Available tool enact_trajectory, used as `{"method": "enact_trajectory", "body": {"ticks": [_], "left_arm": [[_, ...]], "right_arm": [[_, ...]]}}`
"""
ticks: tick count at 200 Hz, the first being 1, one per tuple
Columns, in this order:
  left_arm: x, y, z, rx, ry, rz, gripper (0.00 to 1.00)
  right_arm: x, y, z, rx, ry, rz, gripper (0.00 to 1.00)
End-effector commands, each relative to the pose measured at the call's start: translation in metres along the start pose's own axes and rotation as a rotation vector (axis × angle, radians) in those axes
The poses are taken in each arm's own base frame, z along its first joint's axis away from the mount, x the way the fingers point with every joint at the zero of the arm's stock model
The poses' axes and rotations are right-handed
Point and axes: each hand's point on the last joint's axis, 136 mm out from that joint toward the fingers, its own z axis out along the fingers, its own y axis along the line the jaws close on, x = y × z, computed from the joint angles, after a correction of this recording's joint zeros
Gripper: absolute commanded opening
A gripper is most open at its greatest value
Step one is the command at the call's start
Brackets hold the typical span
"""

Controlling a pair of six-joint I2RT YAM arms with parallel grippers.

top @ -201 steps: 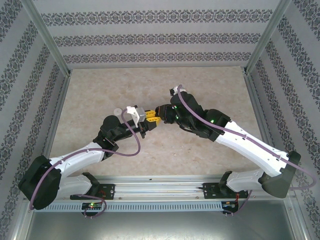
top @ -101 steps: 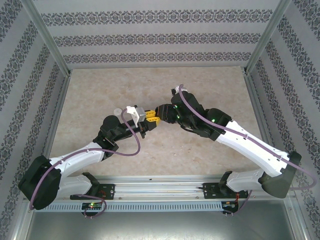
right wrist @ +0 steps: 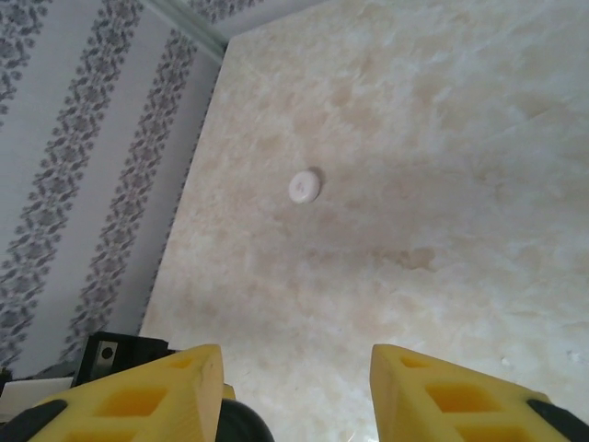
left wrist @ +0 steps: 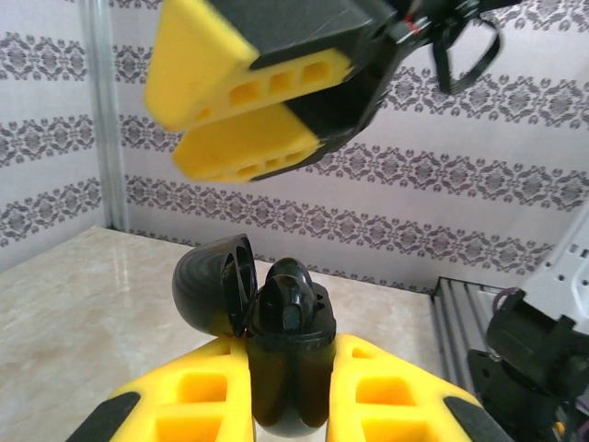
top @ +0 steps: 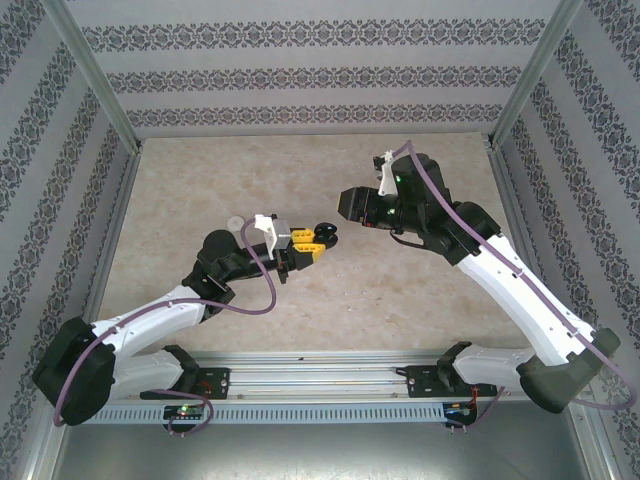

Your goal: Insert wireless bluetooth earbuds into charging case

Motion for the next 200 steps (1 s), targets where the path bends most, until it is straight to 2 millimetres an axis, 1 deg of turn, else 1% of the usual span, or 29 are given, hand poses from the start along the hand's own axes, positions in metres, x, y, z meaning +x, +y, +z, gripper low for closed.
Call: {"method": "enact_trajectory", "body": {"ticks": [1, 30, 52, 85, 102, 119, 137, 147, 162, 177, 200], "left_arm": [[-0.016, -0.017, -0.001, 0.079, -0.017, -0.006, 0.0], [-0.015, -0.018, -0.002, 0.076, -0.013, -0.014, 0.0], [-0.016, -0.016, 0.0, 0.073, -0.011, -0.025, 0.0], [-0.015, -0.014, 0.002, 0.065, -0.006, -0.039, 0.0], [-0.013, -0.01, 0.002, 0.049, 0.001, -0.053, 0.0], [-0.011, -0.005, 0.002, 0.029, 0.007, -0.075, 0.0], [-0.007, 0.002, 0.001, 0.004, 0.011, -0.106, 0.0], [-0.005, 0.006, -0.001, -0.01, 0.013, -0.123, 0.0], [-0.002, 0.01, -0.003, -0.03, 0.012, -0.149, 0.0], [-0.001, 0.014, -0.005, -0.044, 0.004, -0.163, 0.0], [0.002, 0.016, -0.005, -0.051, 0.003, -0.178, 0.0]], "right_arm": [[0.024, 0.016, 0.012, -0.135, 0.159, 0.034, 0.44], [0.035, 0.021, 0.024, -0.186, 0.227, 0.063, 0.42], [0.043, 0.021, 0.029, -0.197, 0.264, 0.08, 0.4], [0.048, 0.023, 0.027, -0.216, 0.279, 0.084, 0.36], [0.049, 0.027, 0.022, -0.236, 0.282, 0.082, 0.34], [0.05, 0.036, 0.012, -0.278, 0.291, 0.074, 0.33], [0.05, 0.044, -0.004, -0.321, 0.28, 0.061, 0.33], [0.047, 0.045, -0.014, -0.327, 0.254, 0.056, 0.34], [0.043, 0.039, -0.027, -0.312, 0.203, 0.057, 0.34], [0.038, 0.03, -0.035, -0.291, 0.159, 0.069, 0.34], [0.037, 0.01, -0.037, -0.222, 0.124, 0.092, 0.35]]}}
